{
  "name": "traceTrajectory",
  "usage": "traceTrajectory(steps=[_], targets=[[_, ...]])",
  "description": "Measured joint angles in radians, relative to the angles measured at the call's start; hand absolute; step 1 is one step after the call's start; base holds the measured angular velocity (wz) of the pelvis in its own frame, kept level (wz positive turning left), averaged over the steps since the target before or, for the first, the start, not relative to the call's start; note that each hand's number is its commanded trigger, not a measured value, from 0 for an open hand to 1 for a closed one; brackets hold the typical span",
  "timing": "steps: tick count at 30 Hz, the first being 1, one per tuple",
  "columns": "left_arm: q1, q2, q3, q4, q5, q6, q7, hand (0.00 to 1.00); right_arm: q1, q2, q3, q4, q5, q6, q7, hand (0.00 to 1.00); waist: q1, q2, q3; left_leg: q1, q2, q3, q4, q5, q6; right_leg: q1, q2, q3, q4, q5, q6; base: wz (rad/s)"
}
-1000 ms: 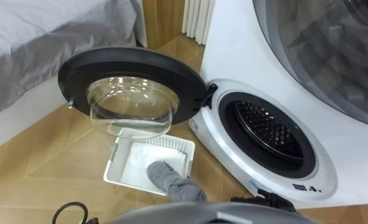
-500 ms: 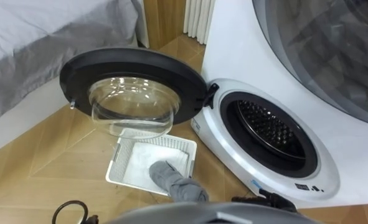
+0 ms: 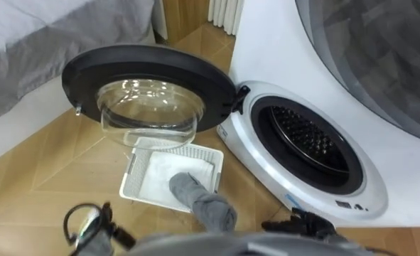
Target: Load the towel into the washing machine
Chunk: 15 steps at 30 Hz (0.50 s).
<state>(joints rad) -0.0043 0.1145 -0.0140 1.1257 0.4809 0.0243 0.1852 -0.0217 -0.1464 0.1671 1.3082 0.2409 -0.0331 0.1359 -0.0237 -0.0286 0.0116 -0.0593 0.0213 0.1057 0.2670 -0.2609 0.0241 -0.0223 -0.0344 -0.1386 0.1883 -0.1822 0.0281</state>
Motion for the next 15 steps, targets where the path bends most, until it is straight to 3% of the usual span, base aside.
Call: traceTrajectory(steps=[3,7,8,10,12,15], targets=[[-0.096,-0.012,-0.024,0.048,0.0,-0.037,0.01,0.0,-0.07,0.008,0.011,0.048,-0.019,0.0,-0.001,0.0,0.0,0.006,0.0119,-0.066,0.006,0.004,0.027,0.002,0.001,-0.089,0.0,0.002,0.059,0.0,0.0,-0.12],[-0.195,-0.03,-0.077,0.113,-0.007,-0.071,0.01,0.0,-0.139,0.025,0.018,0.06,-0.083,0.0,-0.005,0.0,0.0,0.009,0.0186,-0.143,0.011,0.004,0.061,0.003,0.001,-0.195,0.0,0.016,0.136,-0.004,-0.006,-0.16],[-0.239,-0.038,-0.079,0.15,-0.006,-0.079,0.009,0.0,-0.164,0.029,0.019,0.06,-0.094,-0.001,-0.007,0.0,0.0,0.012,0.0282,-0.173,0.013,-0.001,0.077,0.003,0.001,-0.238,-0.001,0.019,0.172,-0.004,-0.006,-0.12],[-0.289,-0.043,-0.096,0.166,0.004,-0.08,0.007,0.0,-0.203,0.034,0.02,0.06,-0.094,-0.002,-0.016,0.0,-0.016,0.021,0.0362,-0.227,0.013,-0.005,0.1,0.003,0.001,-0.296,-0.006,0.012,0.208,-0.004,-0.007,0.01],[-0.35,-0.036,-0.12,0.173,0.003,-0.093,0.01,0.0,-0.245,0.035,0.053,0.059,-0.092,-0.003,-0.031,0.0,-0.026,0.028,0.0549,-0.296,0.013,0.0,0.132,0.003,0.001,-0.359,-0.008,0.02,0.226,-0.006,-0.01,-0.03],[-0.406,-0.029,-0.172,0.173,0.004,-0.097,0.027,0.0,-0.286,0.035,0.096,0.051,-0.091,-0.004,-0.048,0.0,-0.03,0.035,0.0637,-0.386,0.011,0.005,0.173,0.004,0.002,-0.454,-0.014,0.032,0.268,-0.011,-0.017,-0.1]])
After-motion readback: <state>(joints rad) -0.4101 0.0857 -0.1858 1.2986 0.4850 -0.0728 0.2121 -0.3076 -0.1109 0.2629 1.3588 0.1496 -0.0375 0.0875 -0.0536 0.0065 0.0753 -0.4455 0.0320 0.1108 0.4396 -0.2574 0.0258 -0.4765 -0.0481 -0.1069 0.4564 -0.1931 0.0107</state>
